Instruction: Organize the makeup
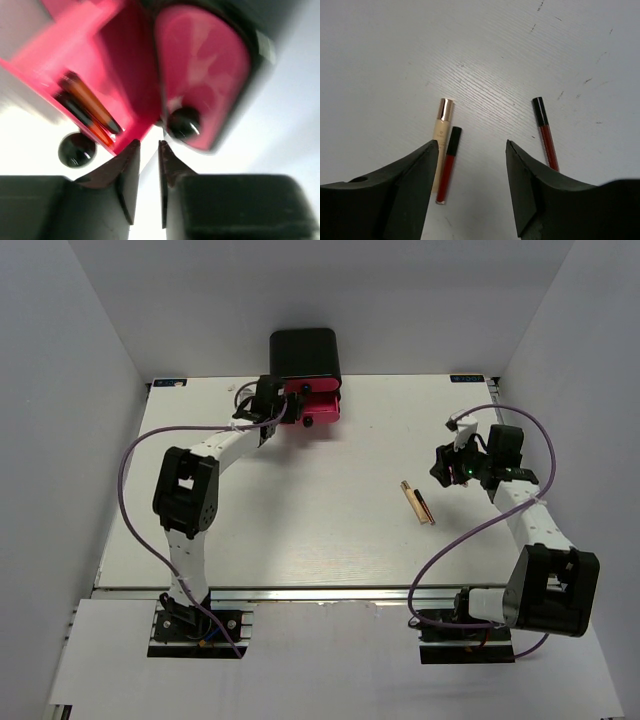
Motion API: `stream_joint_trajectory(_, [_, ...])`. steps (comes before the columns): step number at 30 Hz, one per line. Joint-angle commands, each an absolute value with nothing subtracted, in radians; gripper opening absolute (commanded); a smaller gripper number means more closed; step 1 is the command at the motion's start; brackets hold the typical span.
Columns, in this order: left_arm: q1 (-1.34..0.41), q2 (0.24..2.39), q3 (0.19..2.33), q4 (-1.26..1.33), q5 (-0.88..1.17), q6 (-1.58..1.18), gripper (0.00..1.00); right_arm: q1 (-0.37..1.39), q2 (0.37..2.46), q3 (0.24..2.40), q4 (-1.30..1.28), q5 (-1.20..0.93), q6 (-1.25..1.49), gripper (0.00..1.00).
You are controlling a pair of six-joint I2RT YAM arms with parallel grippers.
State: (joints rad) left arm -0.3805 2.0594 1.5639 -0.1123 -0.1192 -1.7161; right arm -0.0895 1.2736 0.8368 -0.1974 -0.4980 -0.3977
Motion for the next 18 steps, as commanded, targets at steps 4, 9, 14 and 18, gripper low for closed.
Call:
stream_joint_trajectory(4, [-0.391, 1.835, 1.546, -0.008, -0.037, -1.536, 0.25, -0.09, 1.376, 0.925, -0.334, -0.359, -0.667, 0.58])
stream_joint_trajectory(9, [-0.393, 1.706, 1.431, 0.173, 0.072, -1.353, 0.3, -0.104, 1.52, 1.011, -0.344, -0.281, -0.675, 0.64])
stream_joint_trajectory(14, [-0.387, 1.551, 1.275, 0.265, 0.172, -1.165, 0.53, -0.118, 1.655, 1.133, -0.374, -0.288, -0.64, 0.65])
stream_joint_trajectory(18, [-0.373, 1.423, 1.139, 0.25, 0.216, -1.005, 0.62, -0.118, 1.756, 1.203, -0.388, -0.282, -0.656, 0.63])
